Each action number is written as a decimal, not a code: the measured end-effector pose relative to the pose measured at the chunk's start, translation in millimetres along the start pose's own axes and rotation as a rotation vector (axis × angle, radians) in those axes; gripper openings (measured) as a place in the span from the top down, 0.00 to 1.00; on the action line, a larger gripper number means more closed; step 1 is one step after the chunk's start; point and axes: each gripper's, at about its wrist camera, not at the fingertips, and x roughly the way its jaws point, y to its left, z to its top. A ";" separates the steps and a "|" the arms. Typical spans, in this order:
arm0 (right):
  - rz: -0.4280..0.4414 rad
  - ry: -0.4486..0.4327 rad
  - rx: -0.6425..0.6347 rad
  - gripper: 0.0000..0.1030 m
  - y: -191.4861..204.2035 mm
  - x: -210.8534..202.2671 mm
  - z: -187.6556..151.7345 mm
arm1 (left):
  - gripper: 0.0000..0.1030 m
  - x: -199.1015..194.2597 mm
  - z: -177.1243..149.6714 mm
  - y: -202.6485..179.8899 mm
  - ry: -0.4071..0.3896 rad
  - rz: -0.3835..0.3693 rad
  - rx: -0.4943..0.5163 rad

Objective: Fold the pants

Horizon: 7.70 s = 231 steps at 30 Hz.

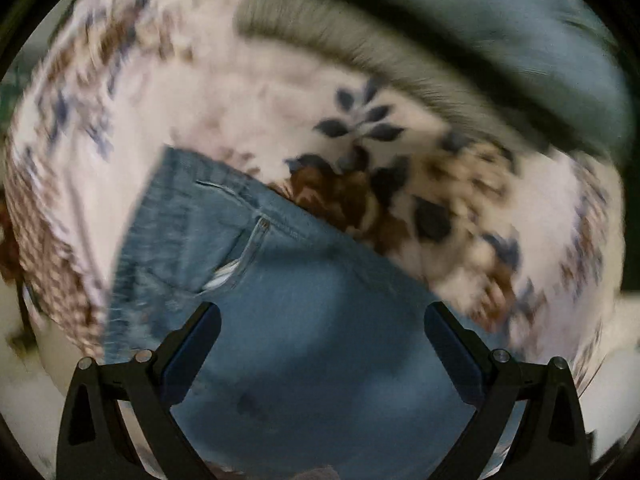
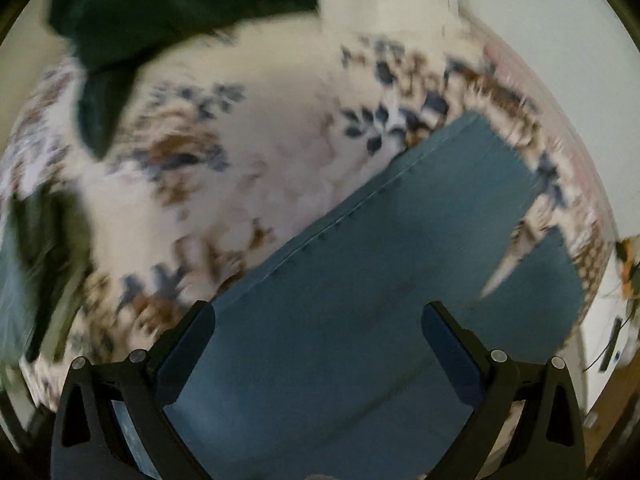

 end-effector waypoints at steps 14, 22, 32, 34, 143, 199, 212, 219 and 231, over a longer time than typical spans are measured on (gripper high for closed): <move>-0.099 0.136 0.200 0.10 -37.6 151.7 64.3 | 0.34 52.6 -6.3 20.1 -0.010 0.030 -0.228; -0.024 0.095 0.112 0.91 -49.0 136.9 41.5 | 0.75 0.3 -75.0 45.4 -0.181 -0.177 -0.182; 0.144 -0.041 0.019 0.94 -122.1 48.9 -50.9 | 0.79 -116.9 -235.7 104.6 -0.329 -0.373 -0.070; 0.159 -0.052 -0.017 0.94 -143.8 28.3 -78.1 | 0.80 -113.4 -248.6 128.8 -0.325 -0.392 -0.074; 0.342 0.172 0.077 0.35 -373.5 68.5 -252.7 | 0.13 -4.7 -371.2 77.7 -0.211 -0.170 0.380; 0.724 -0.154 0.377 0.94 -499.9 155.7 -105.7 | 0.00 130.6 -379.5 -156.8 0.020 0.039 0.756; 0.681 -0.348 0.291 0.94 -443.5 55.4 -119.1 | 0.00 90.9 -383.4 -123.3 -0.028 -0.061 0.674; 0.730 -0.425 -0.077 0.94 -311.1 -52.9 -185.6 | 0.00 21.7 -368.5 -33.4 -0.084 -0.185 0.482; 0.476 -0.192 -0.723 0.94 -40.9 72.9 -407.0 | 0.00 2.5 -302.9 168.4 -0.131 -0.113 0.223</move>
